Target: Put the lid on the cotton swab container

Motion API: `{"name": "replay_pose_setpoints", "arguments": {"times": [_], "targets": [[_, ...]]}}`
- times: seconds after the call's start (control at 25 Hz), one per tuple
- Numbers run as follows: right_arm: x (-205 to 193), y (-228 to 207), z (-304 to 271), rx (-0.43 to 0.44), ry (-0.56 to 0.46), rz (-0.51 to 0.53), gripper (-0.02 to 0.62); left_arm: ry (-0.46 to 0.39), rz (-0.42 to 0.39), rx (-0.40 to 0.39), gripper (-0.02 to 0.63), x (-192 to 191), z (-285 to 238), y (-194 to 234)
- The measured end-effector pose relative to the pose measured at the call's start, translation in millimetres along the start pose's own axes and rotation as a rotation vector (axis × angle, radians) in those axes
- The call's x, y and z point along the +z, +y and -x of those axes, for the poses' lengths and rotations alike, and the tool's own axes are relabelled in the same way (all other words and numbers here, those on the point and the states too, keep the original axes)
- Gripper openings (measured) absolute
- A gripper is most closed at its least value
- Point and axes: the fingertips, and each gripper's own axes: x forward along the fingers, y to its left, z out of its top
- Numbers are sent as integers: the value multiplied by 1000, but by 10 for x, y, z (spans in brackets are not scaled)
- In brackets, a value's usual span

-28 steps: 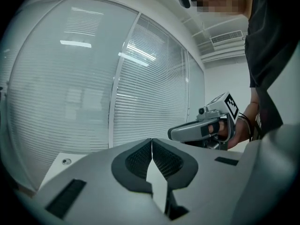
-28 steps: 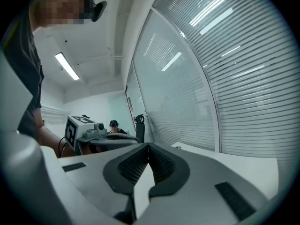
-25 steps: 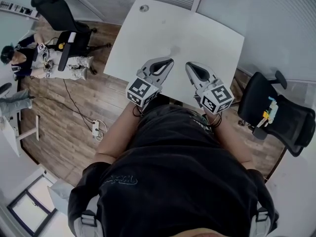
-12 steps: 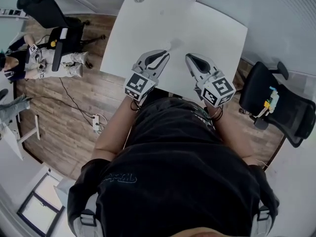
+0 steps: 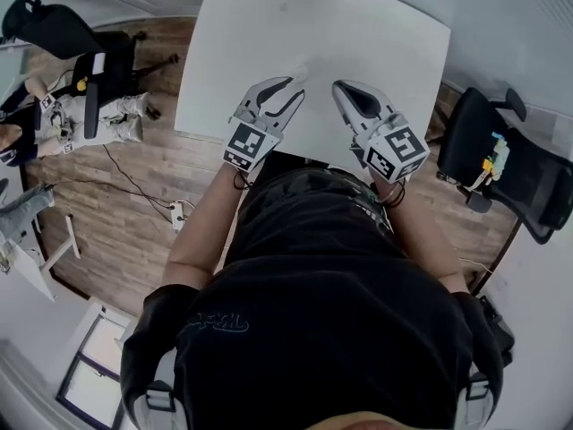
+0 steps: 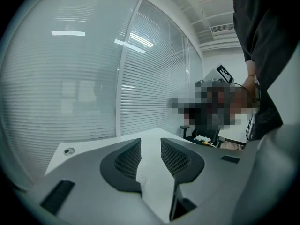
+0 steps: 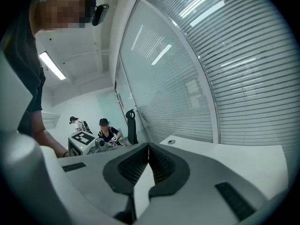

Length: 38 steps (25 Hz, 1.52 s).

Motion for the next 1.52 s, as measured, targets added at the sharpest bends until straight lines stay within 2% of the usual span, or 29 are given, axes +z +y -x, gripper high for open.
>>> {"name": "replay_pose_setpoints", "arguments": {"times": [0.24, 0.48, 0.8, 1.52], "targets": [[-43, -115, -99, -22, 12, -10, 23, 40, 10, -12, 197, -284, -143, 85], [-56, -226, -168, -37, 19, -18, 23, 35, -5, 8, 234, -434, -225, 202], [-81, -327, -247, -50, 38, -23, 23, 35, 29, -52, 305, -646, -354, 218], [-44, -532, -355, -94, 52, -39, 23, 139, 6, -68, 318, -1200, -628, 336]]}}
